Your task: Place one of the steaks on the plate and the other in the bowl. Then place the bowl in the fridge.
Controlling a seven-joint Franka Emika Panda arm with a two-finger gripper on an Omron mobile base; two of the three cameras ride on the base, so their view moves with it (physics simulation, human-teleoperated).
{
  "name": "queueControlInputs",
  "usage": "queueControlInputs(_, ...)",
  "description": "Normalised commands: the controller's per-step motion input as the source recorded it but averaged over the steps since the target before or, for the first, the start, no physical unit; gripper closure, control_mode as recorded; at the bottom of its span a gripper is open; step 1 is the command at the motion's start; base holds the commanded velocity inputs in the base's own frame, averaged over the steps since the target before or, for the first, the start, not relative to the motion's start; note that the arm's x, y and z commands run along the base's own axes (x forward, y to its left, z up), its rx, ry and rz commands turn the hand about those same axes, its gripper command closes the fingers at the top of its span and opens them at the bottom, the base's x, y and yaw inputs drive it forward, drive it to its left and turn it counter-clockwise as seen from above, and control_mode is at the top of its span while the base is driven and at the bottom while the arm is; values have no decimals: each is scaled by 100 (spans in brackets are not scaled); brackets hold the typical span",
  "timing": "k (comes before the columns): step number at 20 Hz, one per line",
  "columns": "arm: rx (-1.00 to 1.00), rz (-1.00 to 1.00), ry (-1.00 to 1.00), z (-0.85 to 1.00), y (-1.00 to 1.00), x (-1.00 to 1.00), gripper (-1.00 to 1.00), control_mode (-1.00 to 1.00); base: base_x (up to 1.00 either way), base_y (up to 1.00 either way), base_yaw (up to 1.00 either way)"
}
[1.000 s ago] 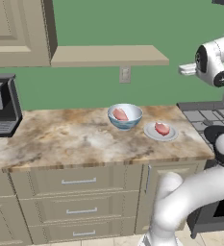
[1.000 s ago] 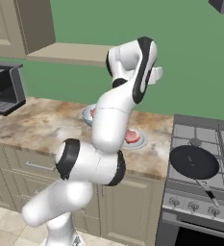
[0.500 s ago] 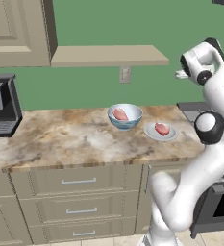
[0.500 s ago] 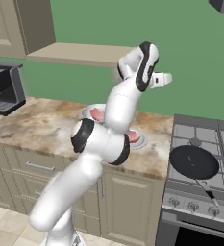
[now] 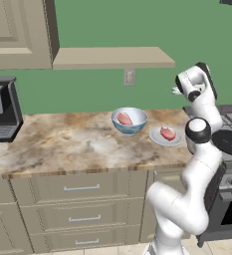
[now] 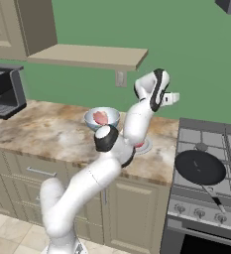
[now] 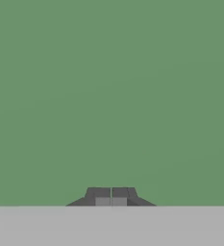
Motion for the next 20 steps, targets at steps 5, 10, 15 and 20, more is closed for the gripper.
queueControlInputs(5, 34, 5, 7, 89, -89, -4, 100, -100, 0, 0, 0)
queueControlInputs(10, 33, 15, 12, 100, -8, -79, 100, -100, 0, 0, 0)
queueControlInputs(15, 33, 24, 12, 100, -3, -100, 100, -100, 0, 0, 0)
queueControlInputs(20, 37, 19, 10, 100, -28, -100, 100, -100, 0, 0, 0)
